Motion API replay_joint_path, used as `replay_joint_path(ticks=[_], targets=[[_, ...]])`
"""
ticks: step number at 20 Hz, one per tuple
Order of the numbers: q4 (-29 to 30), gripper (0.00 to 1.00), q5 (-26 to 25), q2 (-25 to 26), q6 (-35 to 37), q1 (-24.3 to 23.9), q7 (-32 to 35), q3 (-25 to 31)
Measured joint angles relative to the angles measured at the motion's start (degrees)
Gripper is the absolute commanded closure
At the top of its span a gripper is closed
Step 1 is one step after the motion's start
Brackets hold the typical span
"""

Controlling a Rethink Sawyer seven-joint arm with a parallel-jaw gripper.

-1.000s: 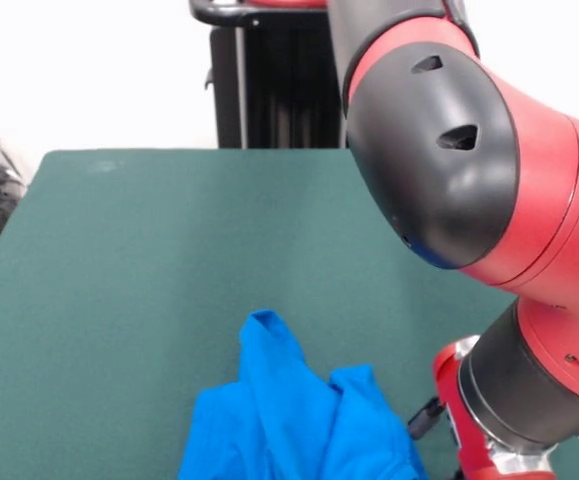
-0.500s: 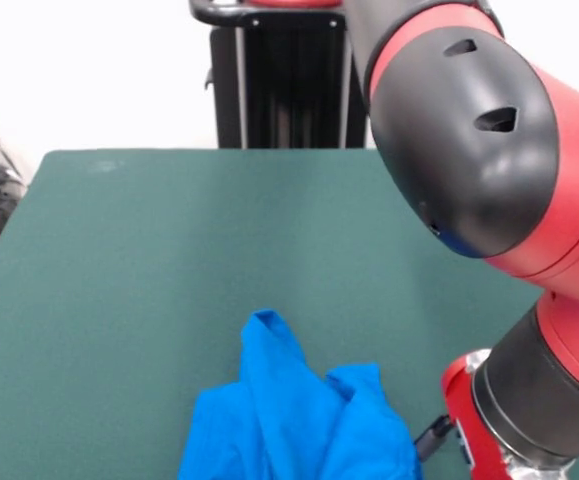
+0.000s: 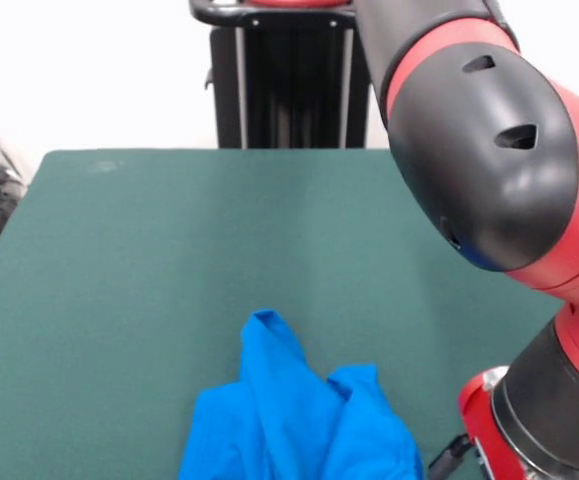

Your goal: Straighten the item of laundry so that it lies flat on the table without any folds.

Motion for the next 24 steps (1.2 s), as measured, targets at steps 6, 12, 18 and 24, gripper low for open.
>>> replay_joint_path(ticks=[6,12,18,24], targets=[[-0.02,0.00,-4.64,0.15,0.02,0.04,0.00,2.51],[-0.02,0.00,-12.55,0.12,1.37,0.32,0.00,3.67],[-0.02,0.00,-19.25,0.12,4.33,0.80,0.00,3.88],[-0.02,1.00,-20.12,0.14,6.84,0.65,0.00,5.22]])
